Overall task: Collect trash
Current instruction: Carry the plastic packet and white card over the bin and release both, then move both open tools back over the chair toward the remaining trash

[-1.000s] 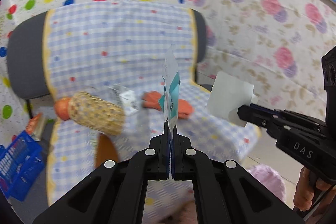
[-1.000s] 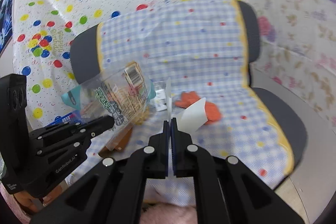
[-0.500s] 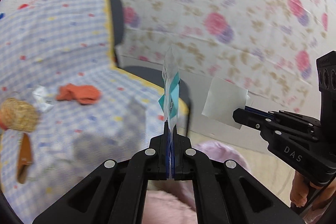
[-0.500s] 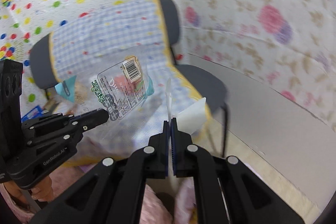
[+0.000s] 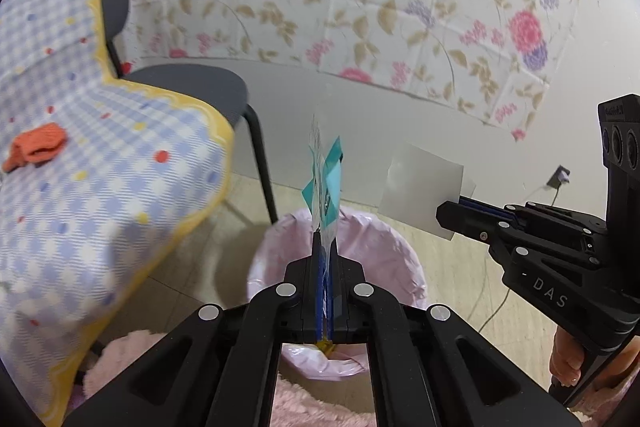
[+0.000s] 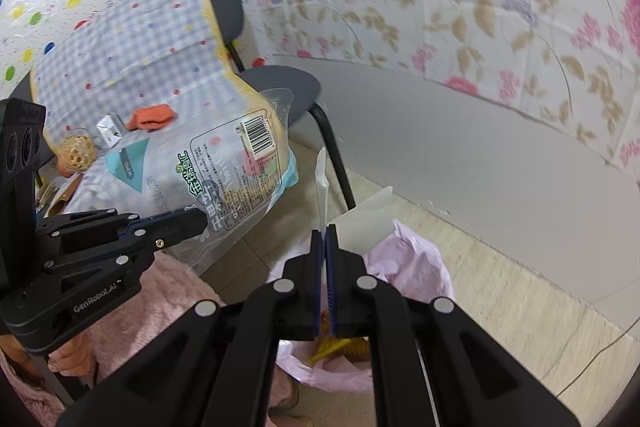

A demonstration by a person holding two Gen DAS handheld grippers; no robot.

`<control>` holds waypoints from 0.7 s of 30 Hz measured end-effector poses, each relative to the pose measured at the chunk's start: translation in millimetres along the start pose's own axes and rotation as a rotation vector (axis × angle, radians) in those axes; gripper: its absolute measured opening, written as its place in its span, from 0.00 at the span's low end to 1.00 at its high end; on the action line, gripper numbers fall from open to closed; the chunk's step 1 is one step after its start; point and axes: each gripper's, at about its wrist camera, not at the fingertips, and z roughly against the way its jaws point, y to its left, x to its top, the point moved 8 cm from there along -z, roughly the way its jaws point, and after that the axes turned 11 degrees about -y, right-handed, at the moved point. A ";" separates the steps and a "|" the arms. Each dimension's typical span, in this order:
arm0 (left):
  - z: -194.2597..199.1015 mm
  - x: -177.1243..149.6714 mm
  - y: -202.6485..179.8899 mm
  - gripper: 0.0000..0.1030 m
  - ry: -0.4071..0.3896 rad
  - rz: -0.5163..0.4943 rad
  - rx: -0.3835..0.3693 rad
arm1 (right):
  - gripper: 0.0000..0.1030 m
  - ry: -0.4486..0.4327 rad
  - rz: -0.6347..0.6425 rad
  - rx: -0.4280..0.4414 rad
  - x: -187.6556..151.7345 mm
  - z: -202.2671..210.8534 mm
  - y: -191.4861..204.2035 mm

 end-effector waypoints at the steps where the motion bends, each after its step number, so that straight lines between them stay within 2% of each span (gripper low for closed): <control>1: -5.8 -1.4 -2.6 0.01 0.013 -0.002 -0.006 | 0.03 0.006 -0.006 -0.003 -2.2 -1.4 -3.6; 8: -30.3 -3.4 -11.8 0.07 0.061 -0.018 -0.004 | 0.04 0.040 -0.044 -0.011 -12.9 -16.6 -20.5; 11: -33.8 -2.2 -9.2 0.31 0.062 -0.006 0.002 | 0.11 0.049 -0.052 -0.013 -15.4 -21.6 -24.8; 12: -33.9 -1.8 -7.8 0.40 0.060 -0.001 0.005 | 0.20 0.048 -0.055 -0.017 -15.5 -22.5 -26.6; 13: -33.9 -1.3 -5.4 0.42 0.057 0.006 0.011 | 0.25 0.045 -0.056 -0.022 -15.5 -22.5 -27.8; 21: -17.0 9.7 19.2 0.42 0.011 0.059 0.078 | 0.27 0.025 -0.051 -0.033 -9.0 -18.8 -30.5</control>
